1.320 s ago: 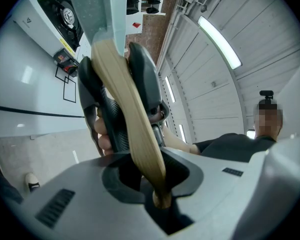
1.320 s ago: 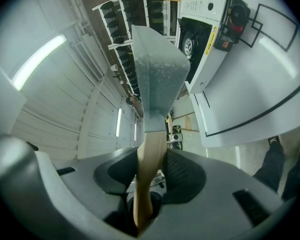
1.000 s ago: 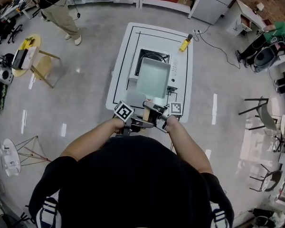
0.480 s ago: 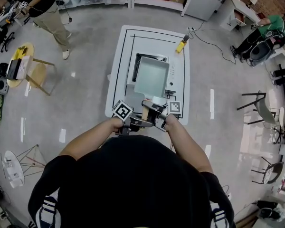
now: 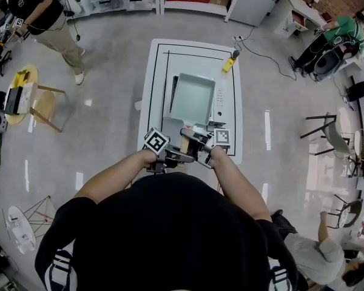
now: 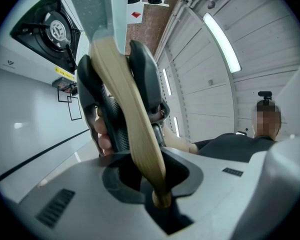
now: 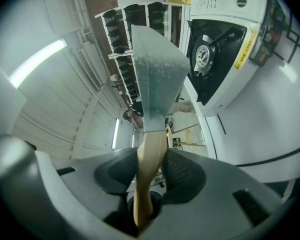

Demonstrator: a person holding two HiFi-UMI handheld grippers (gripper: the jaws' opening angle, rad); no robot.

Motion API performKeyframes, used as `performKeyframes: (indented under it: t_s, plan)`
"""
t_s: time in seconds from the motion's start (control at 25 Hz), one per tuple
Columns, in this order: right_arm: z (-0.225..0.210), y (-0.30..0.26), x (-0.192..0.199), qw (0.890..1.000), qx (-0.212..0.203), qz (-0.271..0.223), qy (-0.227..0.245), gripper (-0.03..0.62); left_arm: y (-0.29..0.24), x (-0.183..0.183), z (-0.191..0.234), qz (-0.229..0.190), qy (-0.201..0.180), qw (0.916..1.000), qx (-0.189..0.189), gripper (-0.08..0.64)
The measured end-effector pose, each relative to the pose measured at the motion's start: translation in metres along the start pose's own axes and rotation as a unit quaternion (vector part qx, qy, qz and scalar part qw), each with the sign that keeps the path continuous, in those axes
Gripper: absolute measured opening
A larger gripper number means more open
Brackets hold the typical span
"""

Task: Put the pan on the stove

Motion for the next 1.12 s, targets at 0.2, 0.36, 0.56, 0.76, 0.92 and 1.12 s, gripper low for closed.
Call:
performKeyframes:
  t_s: [0.2, 0.36, 0.56, 0.76, 0.92, 1.12]
  plan:
    - [-0.003, -0.017, -0.009, 1.000, 0.004, -0.005, 0.003, 0.140, 0.017, -0.011, 0.006, 0.007, -0.003, 1.0000, 0.005, 0.078]
    - [-0.007, -0.023, -0.014, 1.000, 0.009, -0.010, 0.006, 0.140, 0.025, -0.015, 0.009, 0.014, -0.002, 0.9999, 0.009, 0.078]
    - [-0.012, -0.040, -0.022, 1.000, 0.011, -0.019, 0.006, 0.140, 0.040, -0.023, 0.016, 0.022, 0.004, 0.9996, 0.019, 0.078]
    - [-0.008, -0.046, -0.024, 1.000, 0.013, -0.026, 0.008, 0.140, 0.046, -0.028, 0.016, 0.027, -0.003, 0.9994, 0.023, 0.078]
    - [-0.014, -0.058, -0.026, 0.999, 0.019, -0.024, 0.019, 0.140, 0.062, -0.029, 0.016, 0.030, -0.003, 0.9992, 0.028, 0.078]
    - [-0.011, -0.064, -0.025, 0.999, 0.019, -0.022, 0.024, 0.140, 0.067, -0.029, 0.016, 0.033, -0.019, 0.9991, 0.022, 0.078]
Point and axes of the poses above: the fingertips, and each gripper's own axes: y backward along the fingers, z to its left, x out of its underside, the point moved 7 cm from there along y, backward along the fingers, and after that the axes turned 14 degrees about -x, right-handed, at the moved point
